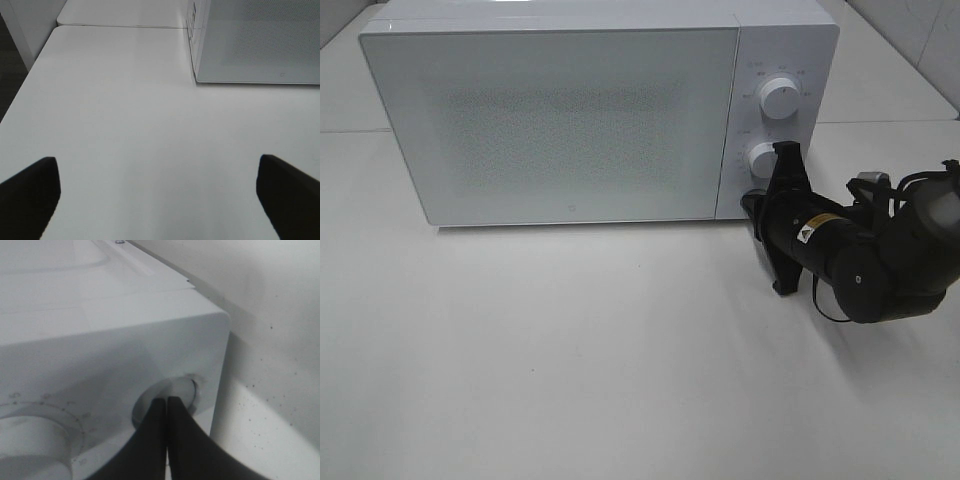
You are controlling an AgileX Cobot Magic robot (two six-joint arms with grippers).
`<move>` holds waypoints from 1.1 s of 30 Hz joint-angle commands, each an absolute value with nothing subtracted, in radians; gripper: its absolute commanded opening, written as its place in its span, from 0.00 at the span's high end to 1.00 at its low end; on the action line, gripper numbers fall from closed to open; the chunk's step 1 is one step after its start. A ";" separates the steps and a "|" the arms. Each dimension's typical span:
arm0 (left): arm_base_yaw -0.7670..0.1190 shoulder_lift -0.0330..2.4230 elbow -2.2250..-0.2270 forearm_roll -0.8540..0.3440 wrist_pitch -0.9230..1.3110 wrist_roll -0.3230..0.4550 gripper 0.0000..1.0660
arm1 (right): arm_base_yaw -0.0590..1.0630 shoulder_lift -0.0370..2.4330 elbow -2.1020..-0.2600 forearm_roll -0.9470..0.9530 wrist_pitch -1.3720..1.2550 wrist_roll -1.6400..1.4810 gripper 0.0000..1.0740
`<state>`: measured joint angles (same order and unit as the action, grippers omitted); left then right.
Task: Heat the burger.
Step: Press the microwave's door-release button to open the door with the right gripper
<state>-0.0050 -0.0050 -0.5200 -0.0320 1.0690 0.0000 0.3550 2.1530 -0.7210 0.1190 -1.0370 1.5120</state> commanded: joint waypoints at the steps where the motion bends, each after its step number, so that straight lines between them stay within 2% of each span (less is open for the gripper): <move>1: -0.003 -0.010 -0.517 -0.035 1.072 0.000 0.05 | 0.351 2.151 -0.753 0.163 -1.131 1.471 0.97; 14: -0.003 -0.010 -0.517 -0.035 1.072 0.000 0.05 | 0.351 2.148 -0.843 0.191 -1.131 1.464 0.97; 25: -0.003 -0.010 -0.517 -0.035 1.072 0.000 0.05 | 0.349 2.115 -0.844 0.195 -1.077 1.456 0.97; 33: -0.003 -0.010 -0.517 -0.035 1.072 0.000 0.05 | 0.351 2.080 -0.843 0.193 -0.940 1.456 0.97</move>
<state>-0.0050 -0.0050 -0.5200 -0.0320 1.0690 0.0000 0.3640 2.1100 -0.7980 0.1990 -0.8260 1.4700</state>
